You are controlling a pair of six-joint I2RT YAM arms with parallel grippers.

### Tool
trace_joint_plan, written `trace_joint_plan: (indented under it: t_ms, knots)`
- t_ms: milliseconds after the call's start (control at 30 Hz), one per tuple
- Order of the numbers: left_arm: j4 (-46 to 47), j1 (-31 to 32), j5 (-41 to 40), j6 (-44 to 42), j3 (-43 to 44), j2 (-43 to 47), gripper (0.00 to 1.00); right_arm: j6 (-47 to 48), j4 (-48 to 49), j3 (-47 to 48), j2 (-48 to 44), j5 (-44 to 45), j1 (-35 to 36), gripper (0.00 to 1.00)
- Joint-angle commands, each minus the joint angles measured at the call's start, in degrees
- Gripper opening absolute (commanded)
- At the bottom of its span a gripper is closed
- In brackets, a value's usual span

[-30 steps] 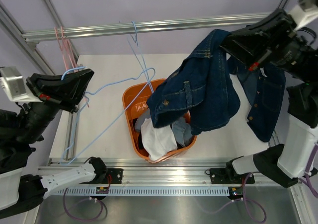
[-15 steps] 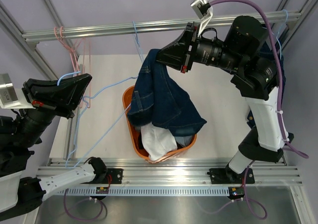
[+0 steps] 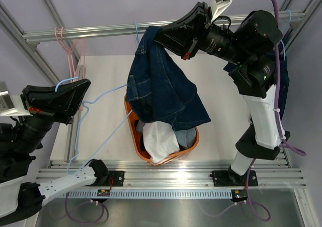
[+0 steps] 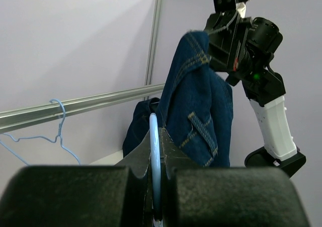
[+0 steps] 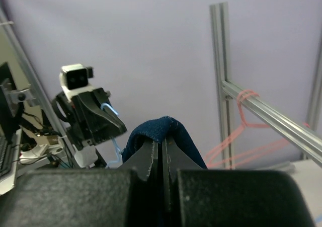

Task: Remove the skirt from the hanger
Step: Place the skirt in the bin.

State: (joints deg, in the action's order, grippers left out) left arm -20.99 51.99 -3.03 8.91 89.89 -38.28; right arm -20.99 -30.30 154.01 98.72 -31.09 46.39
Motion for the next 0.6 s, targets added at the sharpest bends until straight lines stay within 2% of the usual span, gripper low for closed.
trace_joint_plan:
  t_ms: [0, 100, 233, 267, 300, 400, 567]
  knots:
    - [3.50, 0.04, 2.15, 1.90, -1.82, 1.37, 0.00, -5.53, 17.54, 3.58, 1.92, -3.97, 0.45, 0.00]
    - [3.50, -0.04, 2.50, 2.25, -1.73, 1.72, 0.00, -5.82, 20.46, 2.70, 1.92, -3.89, 0.45, 0.00]
    - [3.24, -0.04, 2.68, 2.61, -1.29, 2.07, 0.00, -2.39, 17.39, -1.42, 0.78, -3.54, 0.45, 0.00]
    - [3.24, -0.04, 2.68, 2.69, -1.21, 2.25, 0.00, -1.52, 16.25, -3.35, -1.05, -3.45, 0.45, 0.00]
    - [3.15, -0.04, 2.68, 2.69, -1.29, 2.51, 0.00, 0.32, 15.98, -9.11, -2.38, -3.10, 0.45, 0.00]
    - [3.15, -0.04, 2.68, 2.70, -1.47, 2.69, 0.00, 1.83, 21.59, -23.79, -9.58, -0.64, 0.45, 0.00]
    - [3.85, -0.04, 2.68, 3.31, -1.91, 2.51, 0.00, 2.53, 17.04, -25.95, -11.34, 0.68, 0.45, 0.00]
